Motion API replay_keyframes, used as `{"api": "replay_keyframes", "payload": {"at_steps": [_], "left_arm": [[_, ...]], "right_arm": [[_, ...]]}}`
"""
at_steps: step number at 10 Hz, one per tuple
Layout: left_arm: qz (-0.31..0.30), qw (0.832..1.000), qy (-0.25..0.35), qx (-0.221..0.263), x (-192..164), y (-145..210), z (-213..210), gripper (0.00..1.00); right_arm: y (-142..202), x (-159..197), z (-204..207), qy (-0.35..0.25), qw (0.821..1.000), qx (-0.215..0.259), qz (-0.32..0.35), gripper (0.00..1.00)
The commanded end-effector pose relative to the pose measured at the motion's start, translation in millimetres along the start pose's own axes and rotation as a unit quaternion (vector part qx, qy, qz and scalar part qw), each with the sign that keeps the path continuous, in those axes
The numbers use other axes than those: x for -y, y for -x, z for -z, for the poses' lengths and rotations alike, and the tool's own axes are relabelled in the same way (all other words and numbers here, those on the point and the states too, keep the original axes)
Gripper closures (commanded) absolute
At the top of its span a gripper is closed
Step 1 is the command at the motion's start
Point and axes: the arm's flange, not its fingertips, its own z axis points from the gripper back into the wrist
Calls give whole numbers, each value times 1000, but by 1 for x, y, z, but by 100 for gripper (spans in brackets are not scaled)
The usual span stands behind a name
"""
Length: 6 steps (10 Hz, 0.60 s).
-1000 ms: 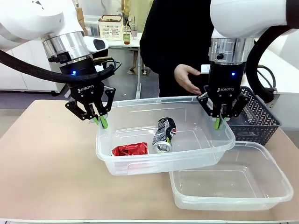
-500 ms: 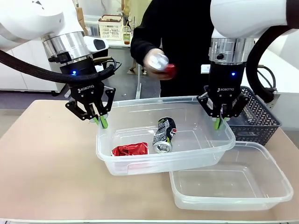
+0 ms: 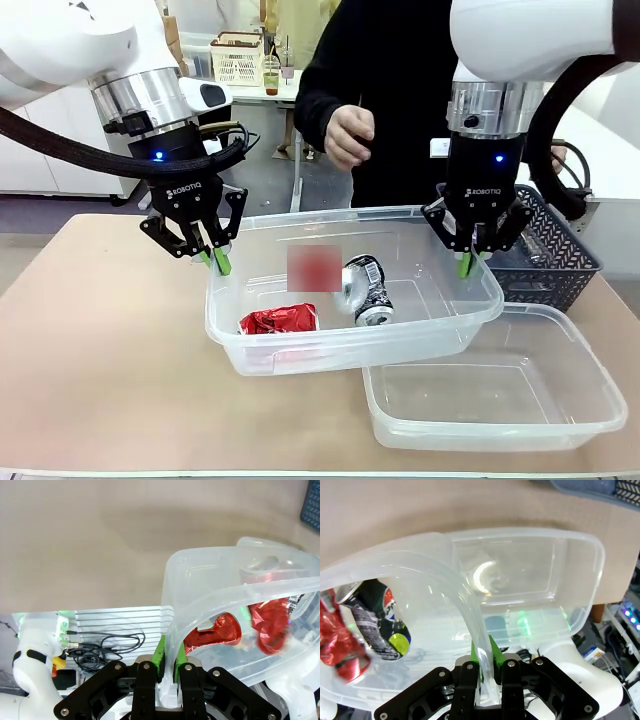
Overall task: Sort the waste into each basket.
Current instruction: Offer the picked Organizing box to the human.
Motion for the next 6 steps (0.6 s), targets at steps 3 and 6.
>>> {"api": "replay_keyframes", "payload": {"at_steps": [3, 6], "left_arm": [[-3, 1000, 15, -1, 0, 6, -6, 93], [-3, 1000, 15, -1, 0, 6, -6, 93]], "right_arm": [[0, -2, 0, 4, 1000, -2, 6, 95], [0, -2, 0, 4, 1000, -2, 6, 95]]}}
